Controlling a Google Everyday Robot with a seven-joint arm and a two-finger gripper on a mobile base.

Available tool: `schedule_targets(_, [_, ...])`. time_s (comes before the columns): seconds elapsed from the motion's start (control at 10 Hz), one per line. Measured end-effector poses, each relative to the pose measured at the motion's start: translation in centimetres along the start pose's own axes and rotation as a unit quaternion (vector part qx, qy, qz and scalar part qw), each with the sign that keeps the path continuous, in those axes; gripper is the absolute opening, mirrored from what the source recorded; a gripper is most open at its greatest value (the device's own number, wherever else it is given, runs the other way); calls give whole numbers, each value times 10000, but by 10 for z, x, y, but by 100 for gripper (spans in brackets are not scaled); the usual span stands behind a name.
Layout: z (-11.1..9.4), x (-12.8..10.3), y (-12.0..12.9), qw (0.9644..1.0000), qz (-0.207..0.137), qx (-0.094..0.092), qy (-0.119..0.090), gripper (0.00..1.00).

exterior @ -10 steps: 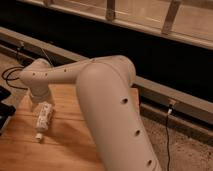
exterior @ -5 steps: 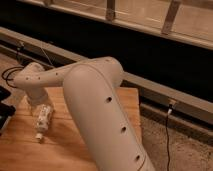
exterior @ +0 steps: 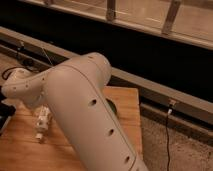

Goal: Place the bottle in the ceramic bowl

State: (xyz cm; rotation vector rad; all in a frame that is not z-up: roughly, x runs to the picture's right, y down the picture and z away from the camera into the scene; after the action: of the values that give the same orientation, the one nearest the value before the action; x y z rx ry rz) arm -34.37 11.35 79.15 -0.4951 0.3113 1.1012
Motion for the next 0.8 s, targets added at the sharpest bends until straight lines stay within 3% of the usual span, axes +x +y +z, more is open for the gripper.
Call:
schedule_targets(0.5, [10, 1, -1, 9999, 61, -73, 99, 65])
schedule_targets(0.8, [25, -5, 15, 9996, 50, -200, 205, 65])
